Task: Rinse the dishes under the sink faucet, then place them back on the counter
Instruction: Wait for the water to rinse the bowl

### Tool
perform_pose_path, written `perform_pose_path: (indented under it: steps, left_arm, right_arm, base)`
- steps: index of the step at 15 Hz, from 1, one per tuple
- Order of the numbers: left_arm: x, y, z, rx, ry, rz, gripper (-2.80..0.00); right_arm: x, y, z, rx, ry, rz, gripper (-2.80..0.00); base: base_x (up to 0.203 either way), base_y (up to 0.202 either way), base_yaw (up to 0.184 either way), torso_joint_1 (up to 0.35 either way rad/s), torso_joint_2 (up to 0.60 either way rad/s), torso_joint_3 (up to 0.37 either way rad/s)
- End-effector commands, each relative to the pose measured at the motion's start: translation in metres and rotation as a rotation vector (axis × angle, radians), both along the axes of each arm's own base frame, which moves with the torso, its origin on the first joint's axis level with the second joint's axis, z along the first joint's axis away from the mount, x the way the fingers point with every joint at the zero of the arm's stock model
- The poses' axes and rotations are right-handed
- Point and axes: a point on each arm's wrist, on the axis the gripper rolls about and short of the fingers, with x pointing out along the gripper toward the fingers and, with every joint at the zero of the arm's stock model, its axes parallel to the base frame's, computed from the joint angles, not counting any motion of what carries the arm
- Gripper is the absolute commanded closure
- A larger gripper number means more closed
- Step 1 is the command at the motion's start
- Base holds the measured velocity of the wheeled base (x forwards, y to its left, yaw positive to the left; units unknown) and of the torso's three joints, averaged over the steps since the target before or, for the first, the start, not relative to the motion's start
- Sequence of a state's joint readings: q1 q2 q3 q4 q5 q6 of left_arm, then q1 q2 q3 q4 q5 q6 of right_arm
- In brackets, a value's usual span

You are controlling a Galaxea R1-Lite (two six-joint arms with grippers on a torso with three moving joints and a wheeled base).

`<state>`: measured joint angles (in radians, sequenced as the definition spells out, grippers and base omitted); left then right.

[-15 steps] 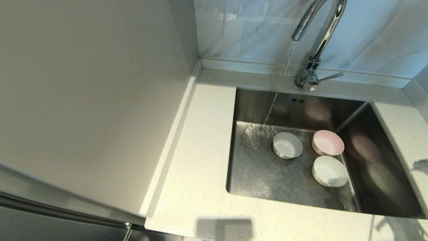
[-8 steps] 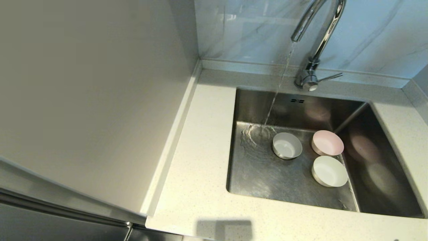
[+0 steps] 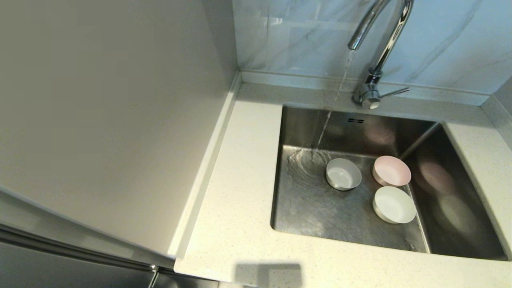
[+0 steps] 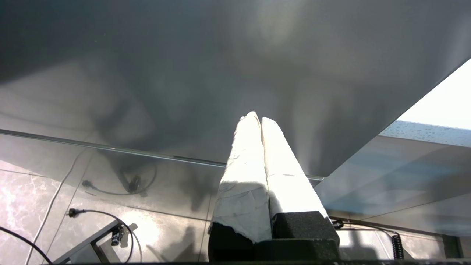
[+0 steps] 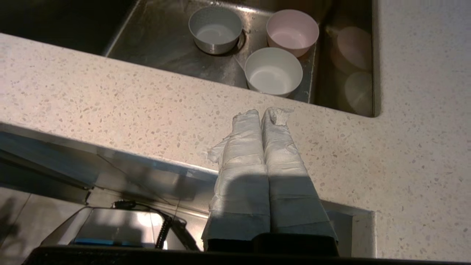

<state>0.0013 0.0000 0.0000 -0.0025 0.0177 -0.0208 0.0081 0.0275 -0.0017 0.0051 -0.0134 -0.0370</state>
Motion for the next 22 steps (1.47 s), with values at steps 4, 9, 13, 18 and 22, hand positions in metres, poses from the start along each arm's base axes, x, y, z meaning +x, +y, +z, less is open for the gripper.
perform_pose_path:
  steps: [4,9,13,18,22]
  left_arm:
    - [-0.0002,0.0,0.0,0.0,-0.004,0.0,0.0]
    - [-0.0003,0.0,0.0,-0.001,-0.004,0.001,0.0]
    - [-0.0002,0.0,0.0,-0.001,-0.004,0.001,0.0]
    - [-0.0002,0.0,0.0,-0.001,-0.004,0.001,0.0]
    - [-0.0002,0.0,0.0,-0.001,-0.004,0.001,0.0]
  right_arm:
    - [-0.0021,0.0007,-0.0007,-0.053,-0.027,0.033,0.0]
    - [-0.002,0.0004,-0.0011,0.034,-0.025,0.016,0.0]
    - [-0.0021,0.0003,-0.0008,0.037,-0.026,0.011,0.0]
    - [-0.002,0.0003,-0.0009,0.037,-0.026,0.011,0.0]
    - [-0.002,0.0003,-0.0012,0.037,-0.025,0.011,0.0]
  base:
    - [0.0,0.0,0.0,0.0,0.0,0.0]
    - [0.0,0.0,0.0,0.0,0.0,0.0]
    - [0.0,0.0,0.0,0.0,0.0,0.0]
    - [0.0,0.0,0.0,0.0,0.0,0.0]
    - [0.0,0.0,0.0,0.0,0.0,0.0]
